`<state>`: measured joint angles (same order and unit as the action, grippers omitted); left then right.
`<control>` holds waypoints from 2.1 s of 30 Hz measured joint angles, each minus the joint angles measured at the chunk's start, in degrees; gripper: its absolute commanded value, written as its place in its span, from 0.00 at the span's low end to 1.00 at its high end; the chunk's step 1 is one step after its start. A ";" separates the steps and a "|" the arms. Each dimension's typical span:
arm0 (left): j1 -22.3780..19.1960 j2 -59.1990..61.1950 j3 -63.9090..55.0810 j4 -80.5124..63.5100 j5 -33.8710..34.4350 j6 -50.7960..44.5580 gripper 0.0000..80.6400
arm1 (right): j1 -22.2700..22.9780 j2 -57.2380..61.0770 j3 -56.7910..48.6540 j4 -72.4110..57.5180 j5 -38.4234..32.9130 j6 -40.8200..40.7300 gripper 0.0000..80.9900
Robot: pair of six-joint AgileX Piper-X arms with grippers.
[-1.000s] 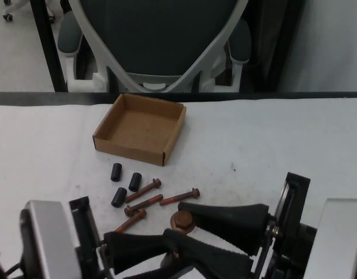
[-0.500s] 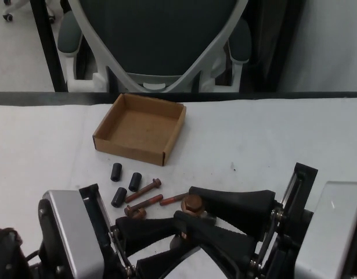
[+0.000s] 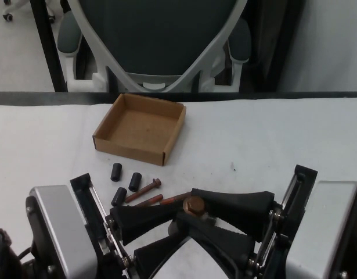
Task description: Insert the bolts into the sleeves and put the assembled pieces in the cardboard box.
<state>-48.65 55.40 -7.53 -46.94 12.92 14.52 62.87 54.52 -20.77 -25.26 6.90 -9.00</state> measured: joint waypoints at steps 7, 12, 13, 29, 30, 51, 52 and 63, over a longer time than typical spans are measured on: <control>0.00 0.00 0.00 -0.19 -0.14 0.00 0.01 | 0.00 0.00 -0.12 0.00 2.43 0.00 0.38; 0.00 0.00 0.00 -0.19 -2.11 0.00 0.01 | 0.00 -0.12 -0.12 0.48 4.26 0.00 0.74; 0.00 0.00 0.00 -0.01 -2.90 0.00 0.01 | 0.00 -0.33 -0.12 0.90 4.94 0.00 0.71; 11.25 -0.58 -13.24 25.86 -13.24 -6.48 0.01 | 2.78 -15.76 0.07 32.15 8.66 15.51 0.01; 12.07 -0.45 -14.37 27.56 -13.24 -7.30 0.01 | 2.78 -15.49 0.07 33.12 8.21 15.94 0.01; 15.97 21.28 -36.83 48.54 -14.35 -10.19 0.01 | -10.82 1.46 -8.47 44.69 -3.36 18.66 0.01; 16.18 22.84 -38.43 49.36 -14.50 -9.91 0.01 | -11.70 2.61 -9.47 45.71 -3.87 18.14 0.01; 23.59 35.69 -54.14 59.19 -14.51 -9.28 0.01 | -19.11 17.20 -21.03 55.36 -6.90 11.79 0.01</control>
<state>-25.05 91.09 -61.66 12.25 -1.60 5.24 43.76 71.72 -41.79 30.10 0.00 2.79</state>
